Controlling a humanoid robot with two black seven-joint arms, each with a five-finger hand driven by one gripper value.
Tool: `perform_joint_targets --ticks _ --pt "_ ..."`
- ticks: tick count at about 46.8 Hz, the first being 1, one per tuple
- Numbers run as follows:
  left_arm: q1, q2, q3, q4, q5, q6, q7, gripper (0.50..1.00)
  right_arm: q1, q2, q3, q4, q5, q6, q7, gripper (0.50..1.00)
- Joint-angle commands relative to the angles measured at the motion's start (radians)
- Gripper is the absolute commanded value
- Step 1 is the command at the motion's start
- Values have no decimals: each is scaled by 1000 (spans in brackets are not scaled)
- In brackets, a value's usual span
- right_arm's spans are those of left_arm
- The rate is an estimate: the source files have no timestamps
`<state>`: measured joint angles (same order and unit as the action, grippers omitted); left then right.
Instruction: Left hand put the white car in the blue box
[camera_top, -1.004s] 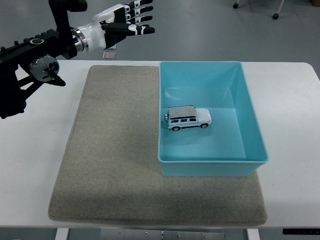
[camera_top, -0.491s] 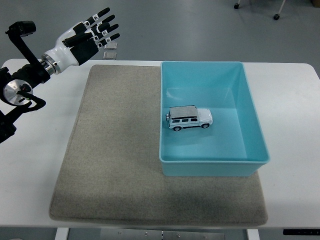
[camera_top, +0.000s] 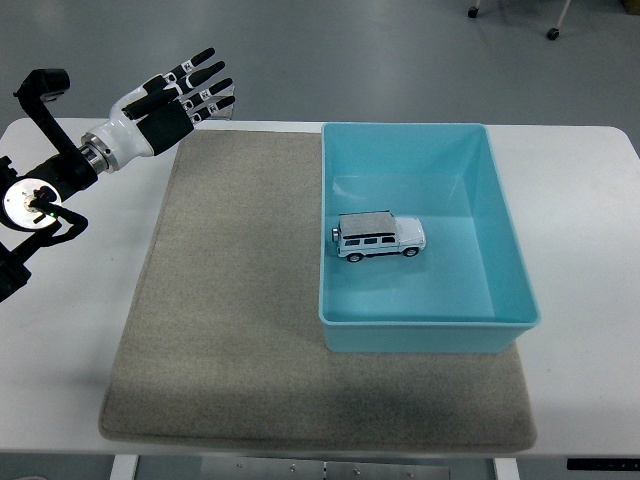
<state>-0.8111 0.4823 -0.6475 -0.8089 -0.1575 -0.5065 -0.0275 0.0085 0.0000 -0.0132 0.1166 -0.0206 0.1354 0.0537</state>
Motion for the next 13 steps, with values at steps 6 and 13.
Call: perform_joint_targets --ticks 6,13 --pt "6 1 -1 -1 1 0 0 999 -5 0 -2 12 -4 9 2 936" --pt "9 -1 -3 -1 0 0 0 999 -7 0 -4 12 -4 7 0 936"
